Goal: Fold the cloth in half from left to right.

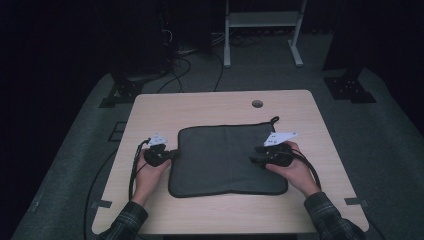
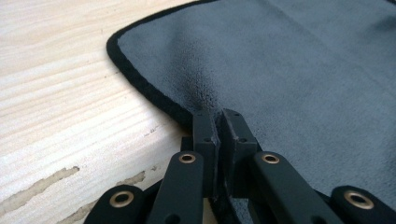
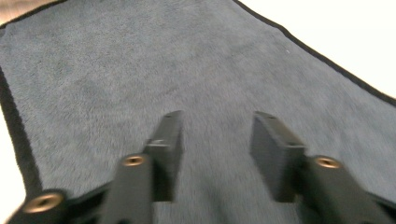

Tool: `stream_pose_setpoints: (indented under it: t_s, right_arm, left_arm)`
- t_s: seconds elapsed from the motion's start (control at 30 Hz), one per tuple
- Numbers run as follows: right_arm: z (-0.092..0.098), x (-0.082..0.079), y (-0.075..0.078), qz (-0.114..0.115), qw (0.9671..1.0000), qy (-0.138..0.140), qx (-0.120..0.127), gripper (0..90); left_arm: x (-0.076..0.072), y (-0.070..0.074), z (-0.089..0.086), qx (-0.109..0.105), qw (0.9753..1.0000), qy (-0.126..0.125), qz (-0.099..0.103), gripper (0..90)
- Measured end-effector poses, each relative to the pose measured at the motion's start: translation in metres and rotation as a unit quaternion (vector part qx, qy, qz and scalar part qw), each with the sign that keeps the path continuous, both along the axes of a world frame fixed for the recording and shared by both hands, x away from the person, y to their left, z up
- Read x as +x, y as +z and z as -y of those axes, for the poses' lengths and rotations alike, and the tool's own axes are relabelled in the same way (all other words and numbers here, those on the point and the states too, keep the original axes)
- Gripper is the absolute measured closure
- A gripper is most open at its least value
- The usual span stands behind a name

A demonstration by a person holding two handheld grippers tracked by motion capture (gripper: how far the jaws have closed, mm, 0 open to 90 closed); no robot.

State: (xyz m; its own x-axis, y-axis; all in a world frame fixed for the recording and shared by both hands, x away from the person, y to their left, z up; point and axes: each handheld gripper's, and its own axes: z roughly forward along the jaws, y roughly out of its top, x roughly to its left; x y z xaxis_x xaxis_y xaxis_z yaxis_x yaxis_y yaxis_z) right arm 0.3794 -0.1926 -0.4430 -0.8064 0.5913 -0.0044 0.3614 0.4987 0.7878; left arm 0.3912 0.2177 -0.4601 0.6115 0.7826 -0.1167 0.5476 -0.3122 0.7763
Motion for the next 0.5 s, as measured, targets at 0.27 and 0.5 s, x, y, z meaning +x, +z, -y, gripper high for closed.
stream_pose_setpoints:
  t_s: [0.27, 0.5]
  right_arm:
    - [-0.037, 0.019, -0.010, -0.007, 0.9996, 0.024, -0.009, 84.3]
    - [-0.060, 0.032, -0.026, -0.022, 0.9992, 0.031, -0.009, 86.0]
  left_arm:
    - [-0.001, 0.011, 0.000, -0.017, 0.9998, -0.007, 0.011, 84.6]
    - [0.000, 0.015, -0.001, -0.027, 0.9995, -0.012, 0.012, 84.6]
